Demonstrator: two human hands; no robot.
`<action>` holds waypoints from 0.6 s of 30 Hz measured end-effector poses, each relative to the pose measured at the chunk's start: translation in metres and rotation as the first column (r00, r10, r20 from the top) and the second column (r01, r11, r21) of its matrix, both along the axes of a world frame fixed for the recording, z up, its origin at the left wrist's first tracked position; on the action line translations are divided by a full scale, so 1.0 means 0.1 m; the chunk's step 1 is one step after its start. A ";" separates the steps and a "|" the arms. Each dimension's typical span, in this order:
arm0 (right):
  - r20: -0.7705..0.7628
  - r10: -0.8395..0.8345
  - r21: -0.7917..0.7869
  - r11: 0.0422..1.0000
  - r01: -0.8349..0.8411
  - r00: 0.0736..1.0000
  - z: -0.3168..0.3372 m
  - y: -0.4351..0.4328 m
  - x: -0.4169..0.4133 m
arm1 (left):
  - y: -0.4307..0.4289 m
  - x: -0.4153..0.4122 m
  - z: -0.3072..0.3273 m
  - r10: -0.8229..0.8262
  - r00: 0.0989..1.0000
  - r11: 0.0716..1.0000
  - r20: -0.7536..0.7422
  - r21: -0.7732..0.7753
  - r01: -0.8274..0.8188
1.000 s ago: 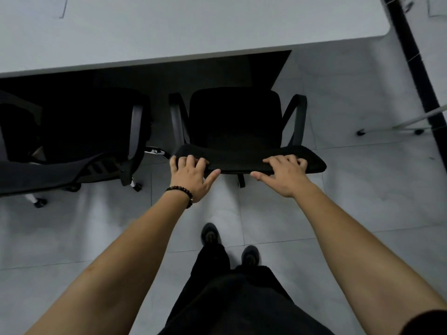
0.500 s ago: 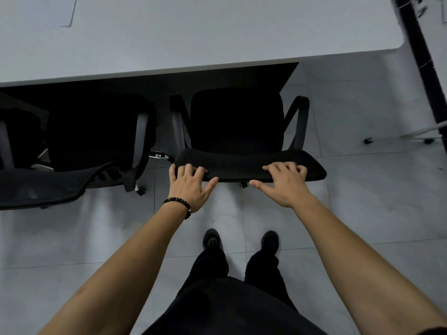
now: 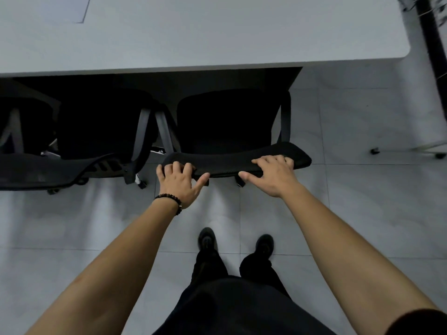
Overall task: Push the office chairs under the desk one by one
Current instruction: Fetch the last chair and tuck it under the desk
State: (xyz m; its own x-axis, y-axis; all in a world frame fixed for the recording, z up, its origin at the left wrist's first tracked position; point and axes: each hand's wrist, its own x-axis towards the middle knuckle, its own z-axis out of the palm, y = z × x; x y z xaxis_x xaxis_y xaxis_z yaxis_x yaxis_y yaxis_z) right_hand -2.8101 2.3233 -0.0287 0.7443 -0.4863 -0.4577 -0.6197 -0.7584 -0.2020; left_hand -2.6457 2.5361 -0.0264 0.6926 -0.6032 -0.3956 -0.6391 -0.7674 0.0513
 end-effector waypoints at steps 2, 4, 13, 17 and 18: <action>0.026 -0.018 -0.012 1.000 0.019 0.999 -0.03 0.04 -0.07 | 0.02 0.03 0.00 -0.019 1.000 1.000 0.014 -0.005 0.020; 0.041 -0.043 -0.056 0.997 0.045 0.998 -0.05 0.08 -0.11 | 0.01 0.05 -0.01 -0.035 0.999 0.999 0.024 -0.016 0.035; 0.092 -0.115 -0.042 0.992 0.119 0.989 -0.12 0.04 -0.01 | 0.03 0.36 -0.05 -0.050 0.997 0.999 0.056 -0.002 0.050; 0.043 -0.159 -0.055 0.985 0.161 0.986 -0.08 0.00 0.02 | 0.01 0.42 -0.04 -0.064 0.996 0.998 0.056 -0.018 0.065; 0.043 -0.160 -0.058 0.985 0.162 0.986 -0.08 0.01 0.03 | 0.01 0.44 -0.04 -0.063 0.997 0.998 0.052 -0.020 0.064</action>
